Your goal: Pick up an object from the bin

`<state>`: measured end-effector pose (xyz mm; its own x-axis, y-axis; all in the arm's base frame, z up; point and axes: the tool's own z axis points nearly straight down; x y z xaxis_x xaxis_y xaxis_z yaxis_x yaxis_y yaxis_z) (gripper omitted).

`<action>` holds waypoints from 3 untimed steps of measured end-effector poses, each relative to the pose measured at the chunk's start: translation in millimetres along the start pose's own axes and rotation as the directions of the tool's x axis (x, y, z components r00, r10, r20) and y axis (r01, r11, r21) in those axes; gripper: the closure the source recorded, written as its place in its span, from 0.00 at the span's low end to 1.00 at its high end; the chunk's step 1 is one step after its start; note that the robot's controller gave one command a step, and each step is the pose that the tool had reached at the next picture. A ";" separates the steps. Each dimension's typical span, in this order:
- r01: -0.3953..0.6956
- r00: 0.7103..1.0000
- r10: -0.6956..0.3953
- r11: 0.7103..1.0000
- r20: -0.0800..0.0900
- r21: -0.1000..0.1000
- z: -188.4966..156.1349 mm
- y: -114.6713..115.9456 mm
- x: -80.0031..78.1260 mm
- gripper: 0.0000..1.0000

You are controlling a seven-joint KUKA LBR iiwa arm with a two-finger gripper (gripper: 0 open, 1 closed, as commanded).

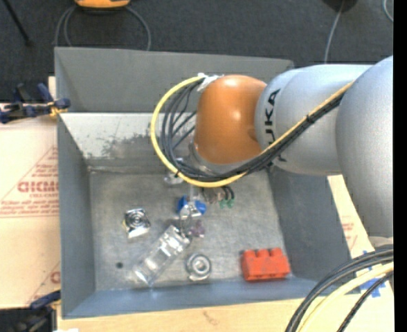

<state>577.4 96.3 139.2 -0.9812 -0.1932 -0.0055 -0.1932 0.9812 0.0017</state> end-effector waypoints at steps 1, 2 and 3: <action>-0.170 0.985 0.170 0.985 -0.005 0.003 51.2 -52.6 12.4 0.00; -0.169 0.986 0.169 0.986 -0.002 0.003 49.7 -51.8 11.3 1.00; 0.065 0.998 -0.065 0.998 0.006 0.004 -109.6 -54.0 15.0 1.00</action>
Offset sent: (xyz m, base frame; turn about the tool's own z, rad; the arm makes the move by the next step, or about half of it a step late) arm -0.0019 -0.0517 -0.0504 0.1712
